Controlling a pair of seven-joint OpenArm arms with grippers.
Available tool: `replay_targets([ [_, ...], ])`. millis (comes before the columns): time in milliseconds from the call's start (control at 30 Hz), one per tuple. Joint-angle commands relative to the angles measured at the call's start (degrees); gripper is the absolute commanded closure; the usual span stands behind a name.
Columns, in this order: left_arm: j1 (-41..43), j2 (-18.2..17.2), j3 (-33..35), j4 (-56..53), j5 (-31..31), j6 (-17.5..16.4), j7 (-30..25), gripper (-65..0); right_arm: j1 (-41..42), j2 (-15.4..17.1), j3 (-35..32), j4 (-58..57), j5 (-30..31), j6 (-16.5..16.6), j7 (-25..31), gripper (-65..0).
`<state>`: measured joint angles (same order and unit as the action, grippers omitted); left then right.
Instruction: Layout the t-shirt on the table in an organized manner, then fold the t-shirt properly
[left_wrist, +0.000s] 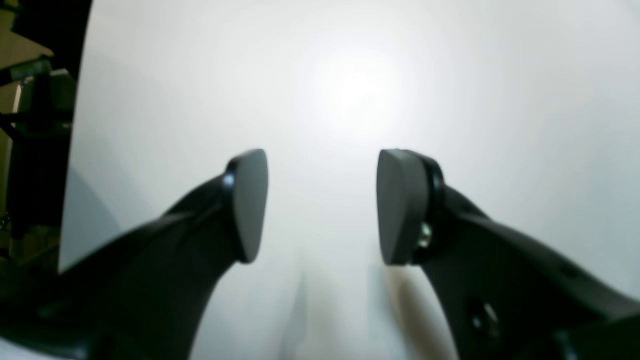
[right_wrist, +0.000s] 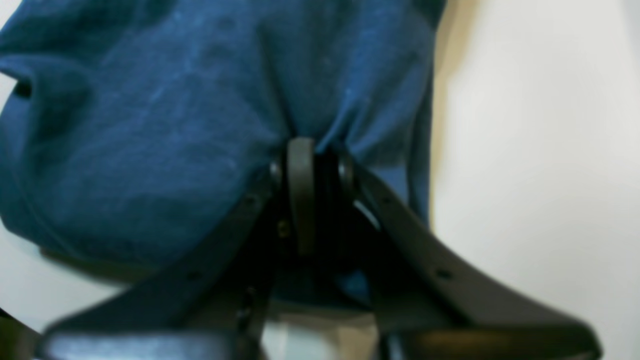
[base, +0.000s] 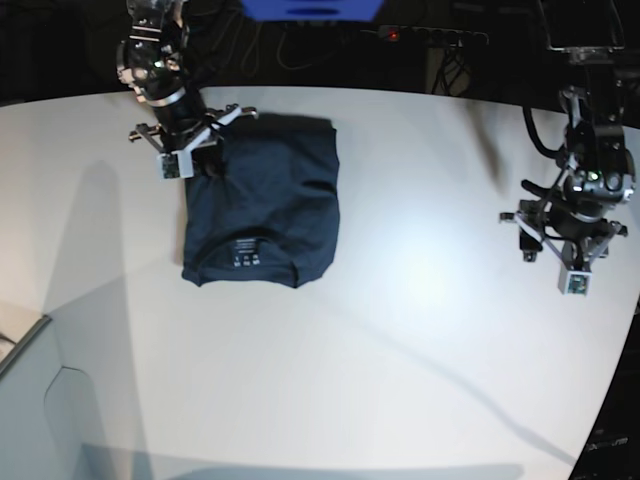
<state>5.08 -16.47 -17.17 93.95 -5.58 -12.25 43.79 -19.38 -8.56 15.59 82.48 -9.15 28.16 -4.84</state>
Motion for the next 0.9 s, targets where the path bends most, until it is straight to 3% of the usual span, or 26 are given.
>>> replay_targets([
  [0,-0.4,-0.7,-0.3,0.9,-0.1,0.1,-1.0,-33.6,0.0,0.0,-0.1,-0.3,-0.6,0.0,-0.9,-5.2],
  [133,2.0,-0.8,-0.3,0.9,-0.1,0.1,-1.0,-33.6,-0.1,-0.1,2.1,0.5,-0.6,-0.1,-0.4,-5.2],
  [300,6.2,-0.4,-0.4,3.5,-0.2,0.1,-1.0,-33.4,-3.6,-0.4,5.2,10.6,-0.2,-0.1,5.4,-5.2],
  [400,10.7,0.2,-0.4,7.8,-0.3,0.1,-1.0,-33.1,-7.0,-0.4,6.5,16.9,3.2,-0.1,5.8,-5.3],
  [500,15.1,2.5,-1.2,11.9,-0.3,0.1,-1.0,-25.8,-11.3,-0.4,6.5,19.9,7.5,-0.1,4.6,-5.4],
  [633,21.1,5.3,-3.7,15.0,-0.3,0.0,-1.0,-13.1,-17.2,-0.4,7.7,19.9,8.8,-0.1,3.2,-5.2],
  [767,27.1,5.9,-5.2,14.8,-0.3,-0.4,-1.3,-8.7,-23.7,-0.4,8.1,19.7,9.5,0.3,3.6,-5.1],
  [867,30.6,7.3,-5.5,12.6,-0.3,-6.0,-1.5,-8.5,-28.2,-0.4,7.7,19.6,13.1,0.5,3.5,-5.0],
])
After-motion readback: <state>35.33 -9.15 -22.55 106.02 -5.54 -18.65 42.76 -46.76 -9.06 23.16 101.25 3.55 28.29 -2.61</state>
